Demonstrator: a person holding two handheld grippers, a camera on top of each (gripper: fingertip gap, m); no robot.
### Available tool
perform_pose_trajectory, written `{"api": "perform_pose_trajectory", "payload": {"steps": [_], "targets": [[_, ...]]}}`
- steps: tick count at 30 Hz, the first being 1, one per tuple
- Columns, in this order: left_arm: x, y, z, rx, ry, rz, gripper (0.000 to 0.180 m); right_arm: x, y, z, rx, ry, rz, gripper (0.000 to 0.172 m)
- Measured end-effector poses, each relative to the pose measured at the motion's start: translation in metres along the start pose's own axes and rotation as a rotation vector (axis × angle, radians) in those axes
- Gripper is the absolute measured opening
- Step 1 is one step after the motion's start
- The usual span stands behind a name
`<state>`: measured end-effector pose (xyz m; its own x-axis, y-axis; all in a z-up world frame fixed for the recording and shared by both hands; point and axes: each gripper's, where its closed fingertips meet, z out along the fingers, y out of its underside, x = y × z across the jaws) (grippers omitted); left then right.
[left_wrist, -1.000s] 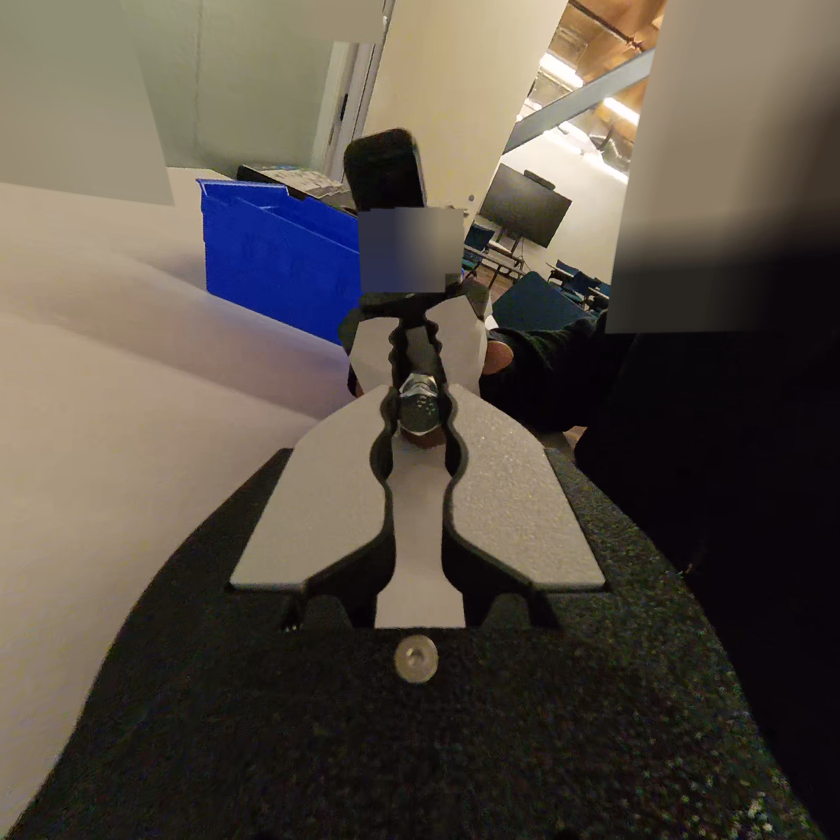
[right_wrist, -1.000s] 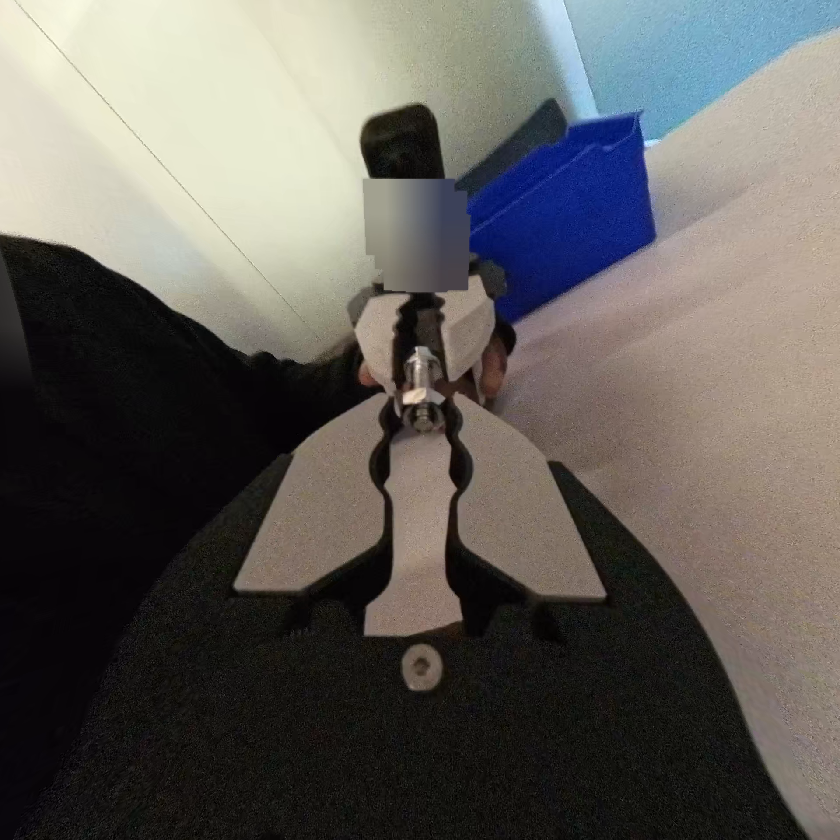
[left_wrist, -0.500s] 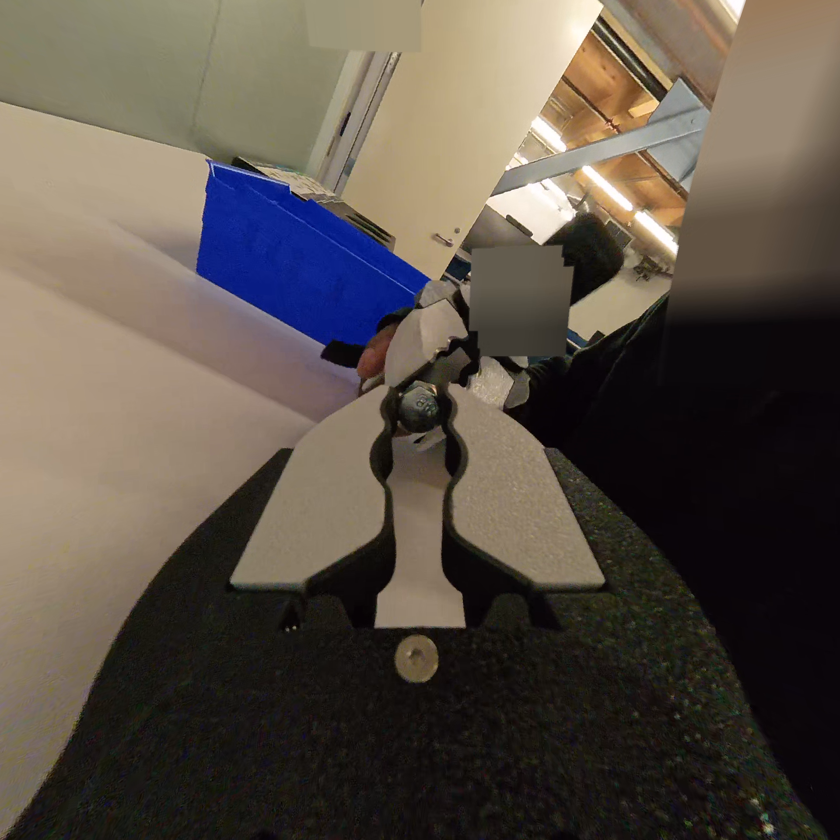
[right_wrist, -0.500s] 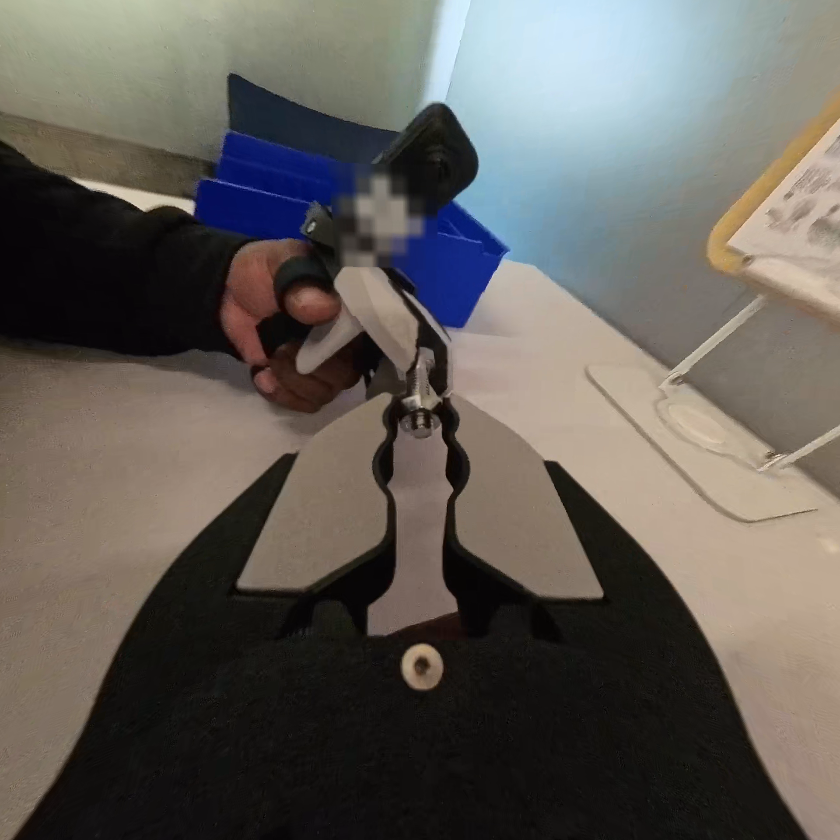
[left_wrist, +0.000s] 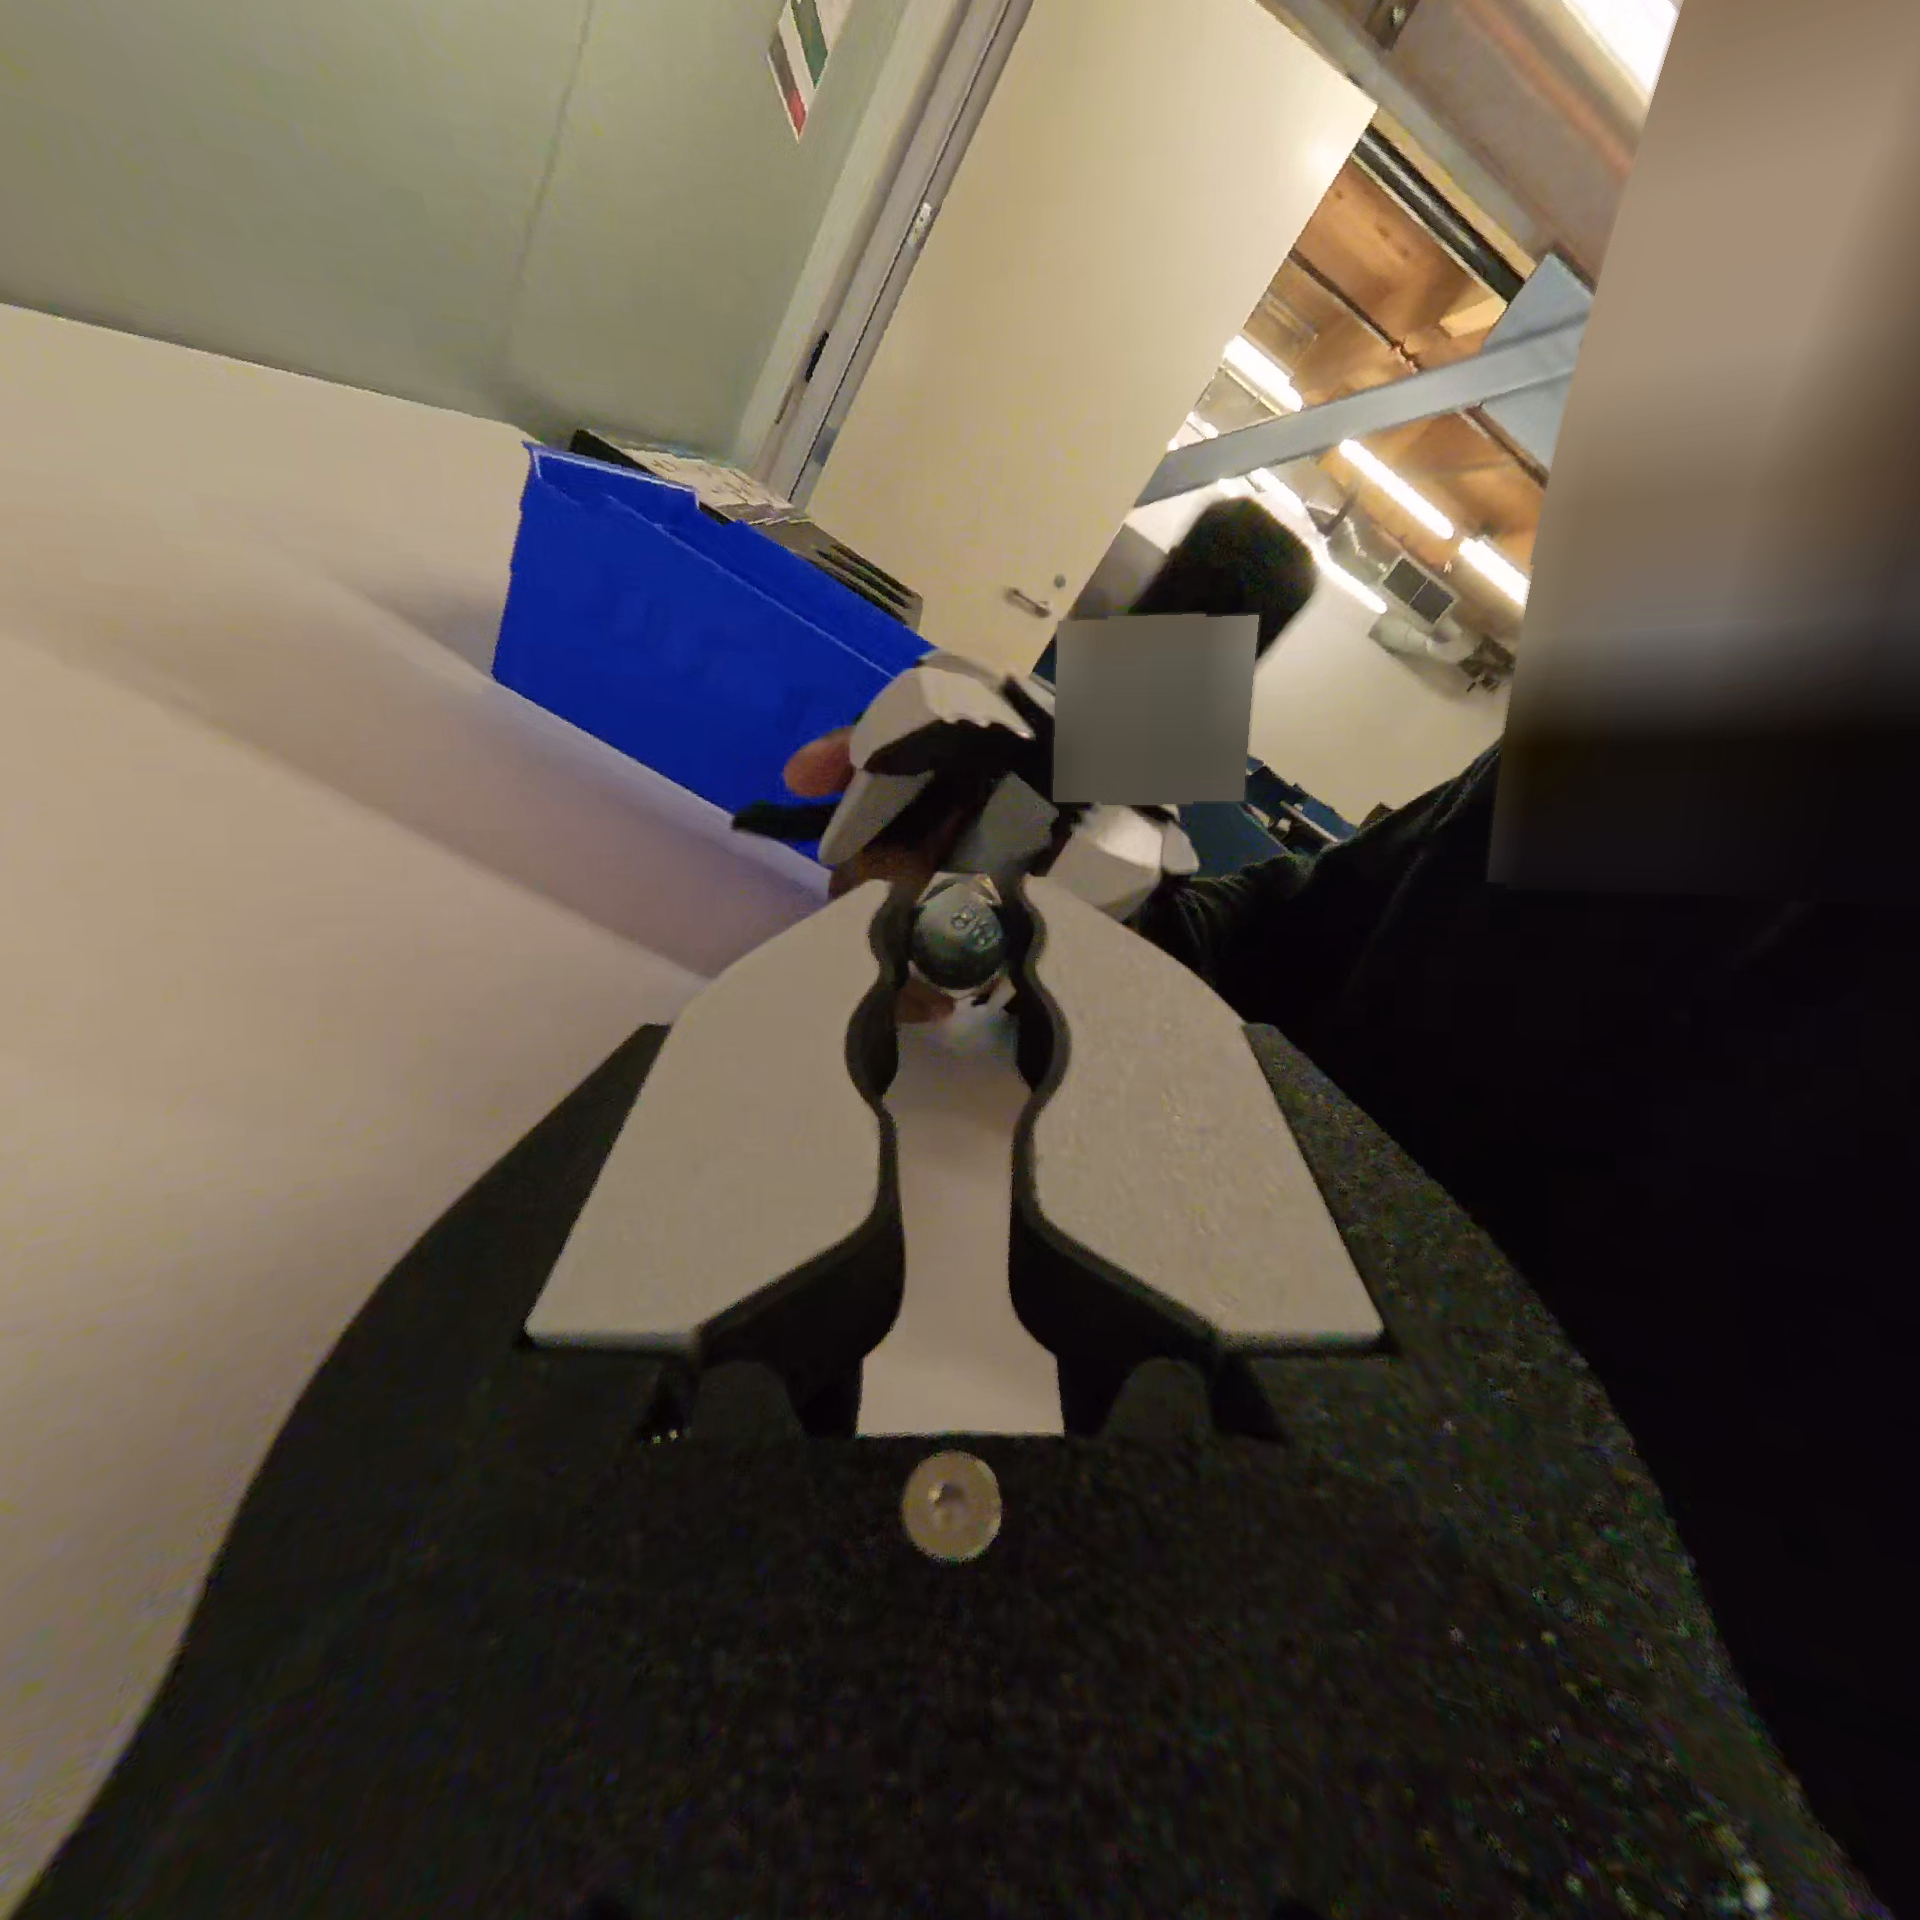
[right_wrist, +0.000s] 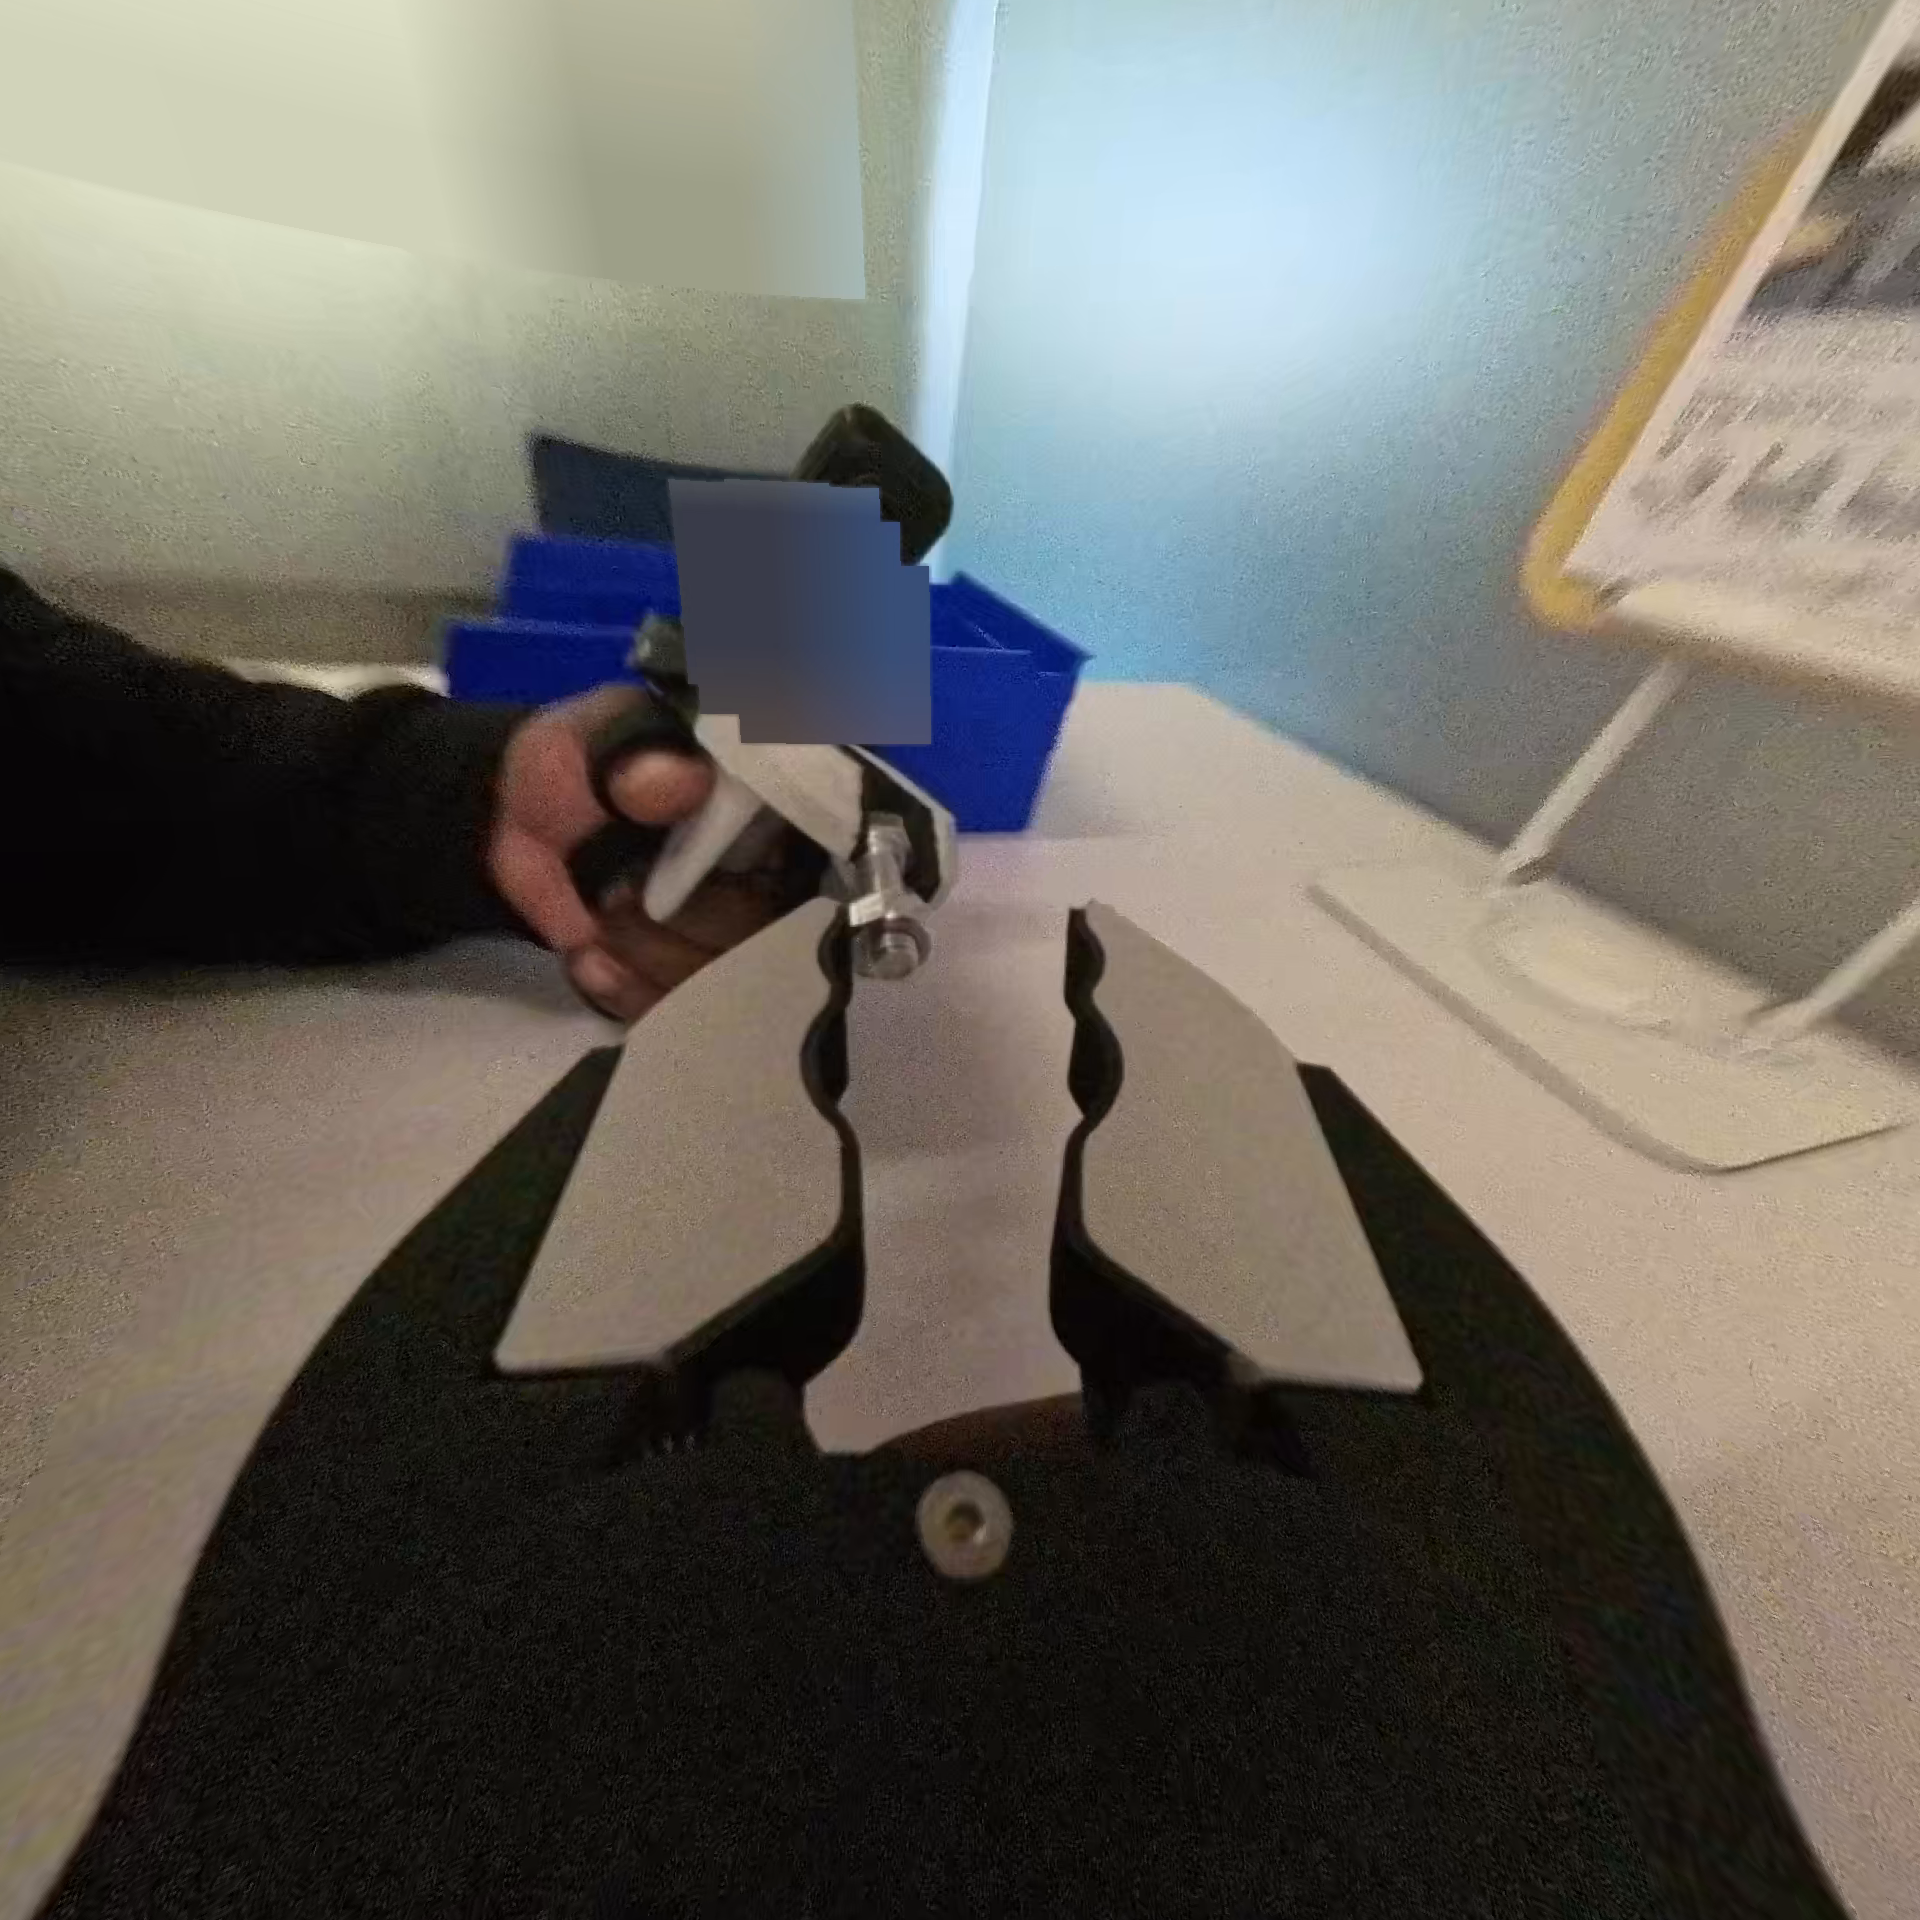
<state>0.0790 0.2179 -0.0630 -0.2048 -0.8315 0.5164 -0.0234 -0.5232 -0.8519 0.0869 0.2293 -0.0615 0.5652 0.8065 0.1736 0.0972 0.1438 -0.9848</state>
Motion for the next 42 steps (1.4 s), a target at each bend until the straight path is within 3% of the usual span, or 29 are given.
{"api": "perform_pose_trajectory", "payload": {"steps": [2,4,9,11,16,18,21,25,28,30,33,38,40,42], "targets": [[-0.001,0.0,0.0,0.01,0.004,-0.03,0.017,-0.005,0.002,0.001,-0.039,0.057,-0.24,0.04],[0.0,0.001,0.001,0.01,0.013,-0.046,0.017,-0.01,0.007,0.003,-0.075,0.076,-0.365,0.039],[0.001,0.006,0.005,-0.011,0.018,-0.054,0.017,-0.016,0.012,0.007,-0.108,0.068,-0.369,0.019],[0.001,0.006,0.004,-0.02,0.017,-0.03,0.017,-0.018,0.012,0.008,-0.116,-0.012,-0.16,0.019],[0.01,0.009,0.005,-0.069,0.025,0.114,0.017,-0.029,0.006,0.002,-0.077,-0.439,0.763,0.019],[0.01,0.006,0.007,-0.052,0.013,0.125,0.017,-0.02,0.002,0.002,0.006,-0.44,0.837,0.024],[0.006,0.001,0.004,-0.007,0.003,0.061,0.017,-0.01,0.005,0.004,0.012,-0.266,0.537,0.041],[-0.001,0.0,0.001,0.012,-0.005,-0.009,0.017,-0.012,0.009,0.005,-0.035,-0.072,-0.008,0.046],[0.0,0.003,0.003,0.005,0.01,-0.043,0.017,-0.021,0.013,0.009,-0.07,-0.007,-0.219,0.04],[0.001,0.007,0.005,-0.015,0.015,-0.05,0.017,-0.019,0.013,0.01,-0.082,0.045,-0.267,0.022],[0.002,0.009,0.006,-0.031,0.013,-0.016,0.017,-0.022,0.013,0.01,-0.083,-0.034,-0.076,0.019],[0.008,0.013,0.008,-0.079,0.013,0.12,0.017,-0.031,0.012,0.006,-0.081,-0.42,0.726,0.019],[0.006,0.01,0.008,-0.061,-0.005,0.129,0.017,-0.025,0.007,0.005,-0.029,-0.41,0.73,0.021],[0.004,0.005,0.006,-0.017,-0.003,0.077,0.017,-0.018,0.003,0.005,0.019,-0.306,0.55,0.033]]}}
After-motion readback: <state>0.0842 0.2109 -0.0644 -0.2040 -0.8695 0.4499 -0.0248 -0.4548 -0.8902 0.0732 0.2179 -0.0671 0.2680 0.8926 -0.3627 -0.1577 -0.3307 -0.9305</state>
